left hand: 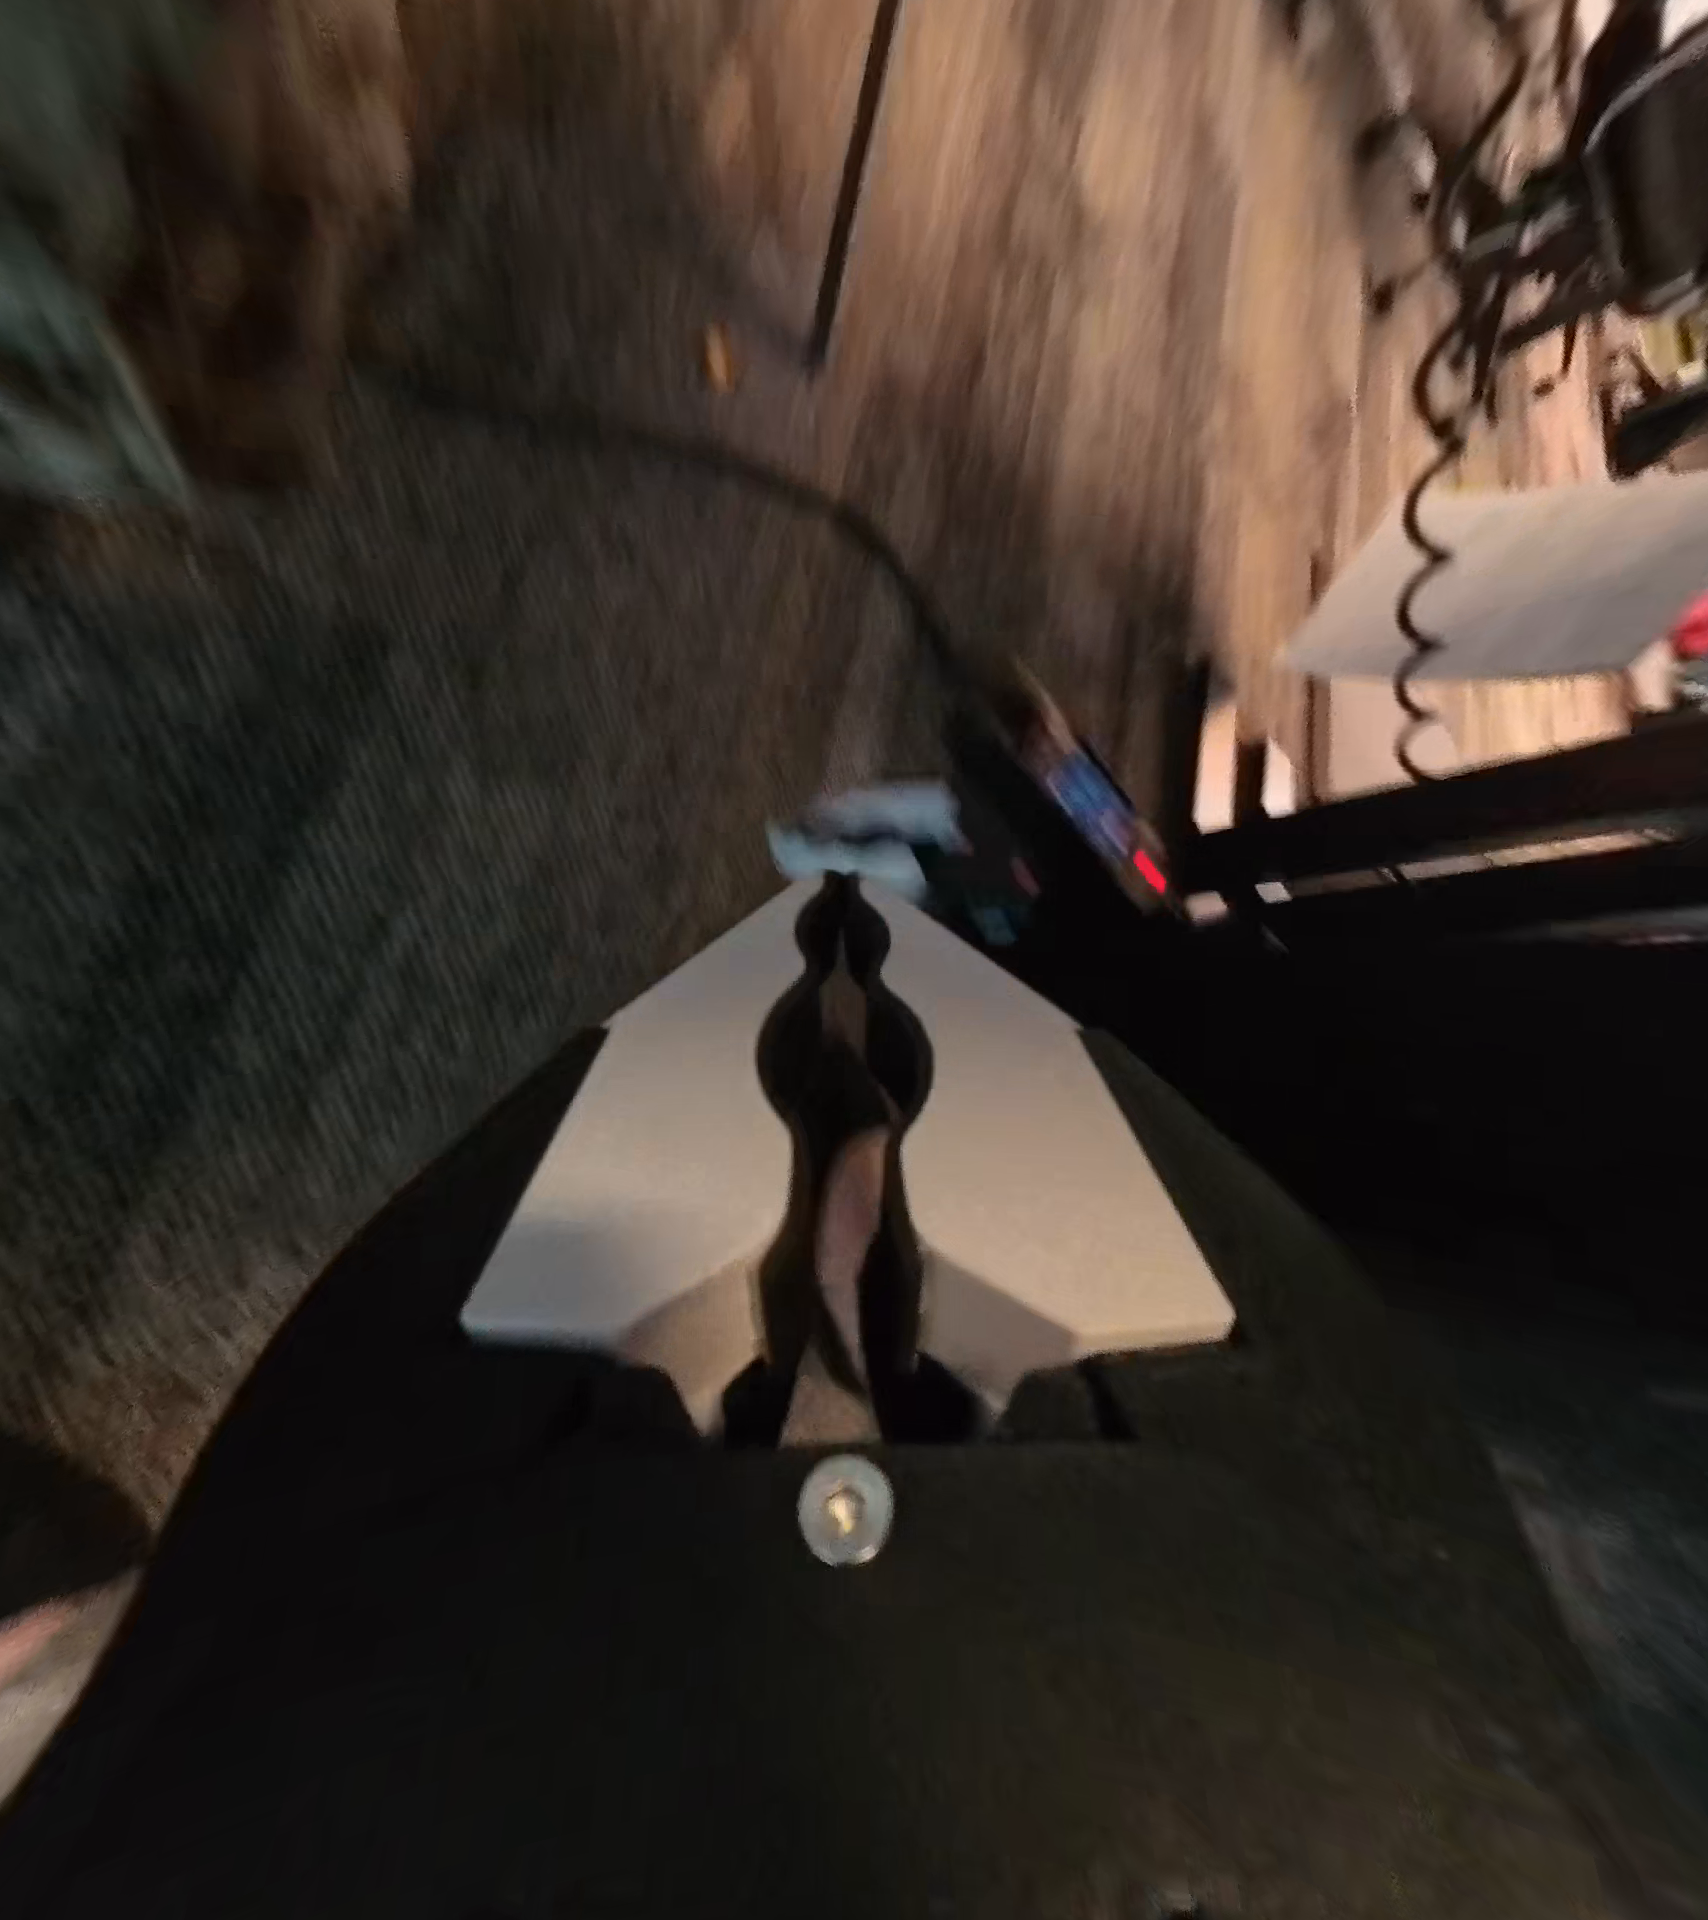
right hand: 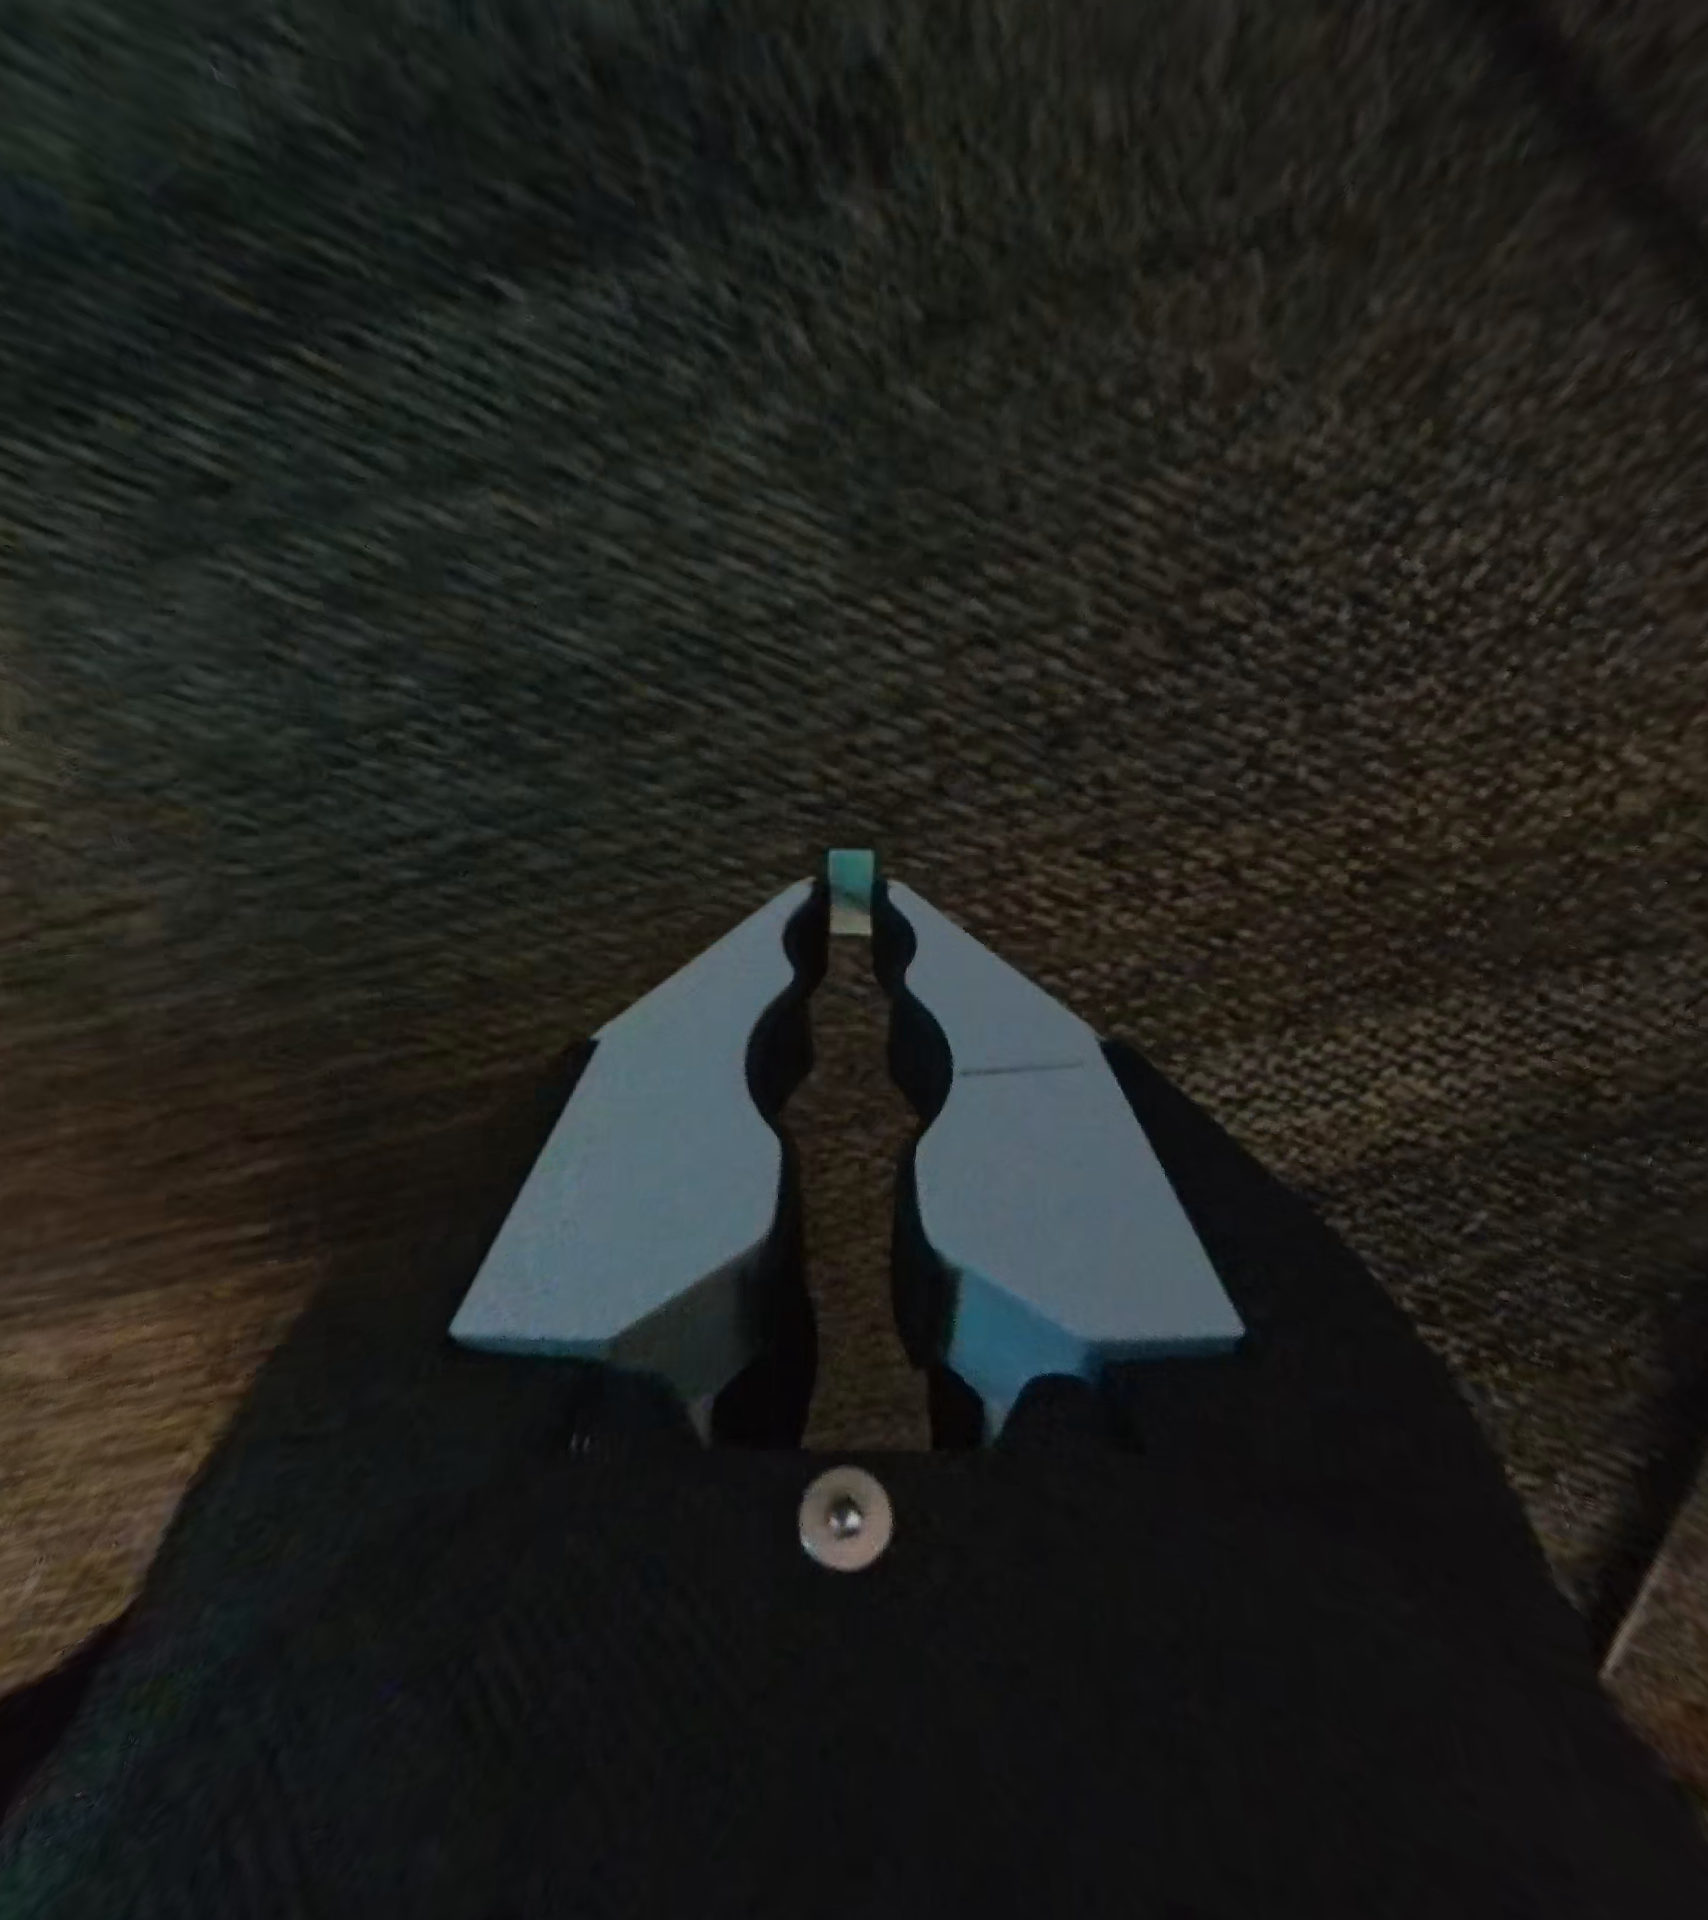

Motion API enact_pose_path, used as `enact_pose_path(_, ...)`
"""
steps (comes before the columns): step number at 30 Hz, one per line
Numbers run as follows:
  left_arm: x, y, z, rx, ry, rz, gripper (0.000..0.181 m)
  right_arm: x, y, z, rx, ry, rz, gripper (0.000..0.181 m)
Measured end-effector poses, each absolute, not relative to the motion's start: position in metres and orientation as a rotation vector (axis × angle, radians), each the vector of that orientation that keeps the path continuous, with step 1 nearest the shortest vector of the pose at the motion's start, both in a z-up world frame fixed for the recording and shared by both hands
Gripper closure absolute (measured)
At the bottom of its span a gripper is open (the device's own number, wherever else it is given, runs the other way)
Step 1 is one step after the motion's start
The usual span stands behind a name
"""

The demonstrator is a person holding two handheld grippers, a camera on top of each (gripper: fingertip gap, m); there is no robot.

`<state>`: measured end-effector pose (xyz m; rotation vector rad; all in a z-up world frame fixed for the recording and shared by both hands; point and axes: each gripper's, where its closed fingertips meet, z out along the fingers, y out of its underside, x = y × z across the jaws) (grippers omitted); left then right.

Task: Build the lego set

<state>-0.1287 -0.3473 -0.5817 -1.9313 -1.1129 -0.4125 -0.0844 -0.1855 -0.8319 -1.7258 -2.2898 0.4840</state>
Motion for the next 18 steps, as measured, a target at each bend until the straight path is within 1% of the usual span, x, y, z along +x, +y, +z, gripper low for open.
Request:
enact_pose_path(4, -0.145, -0.36, -0.547, -1.918, -0.987, -0.246, 0.181, -0.085, -0.246, -0.727, -1.389, -2.392, 0.604, 0.174)
enact_pose_path(6, -0.161, -0.381, -0.513, -1.916, -0.887, -0.026, 0.181, -0.085, -0.264, -0.666, -1.203, -2.437, 0.639, 0.175)
enact_pose_path(10, -0.175, -0.429, -0.443, -1.792, -0.882, 0.215, 0.181, -0.077, -0.313, -0.529, -1.1, -2.327, 0.879, 0.175)
enact_pose_path(13, -0.155, -0.451, -0.409, -1.74, -0.874, 0.255, 0.181, -0.055, -0.365, -0.417, -0.937, -2.197, 1.042, 0.174)
enact_pose_path(15, -0.129, -0.462, -0.398, -1.751, -0.834, 0.252, 0.181, -0.037, -0.394, -0.33, -0.85, -2.034, 1.143, 0.174)
enact_pose_path(18, -0.092, -0.481, -0.395, -1.773, -0.806, 0.275, 0.181, 0.002, -0.392, -0.198, -0.743, -1.747, 1.141, 0.174)
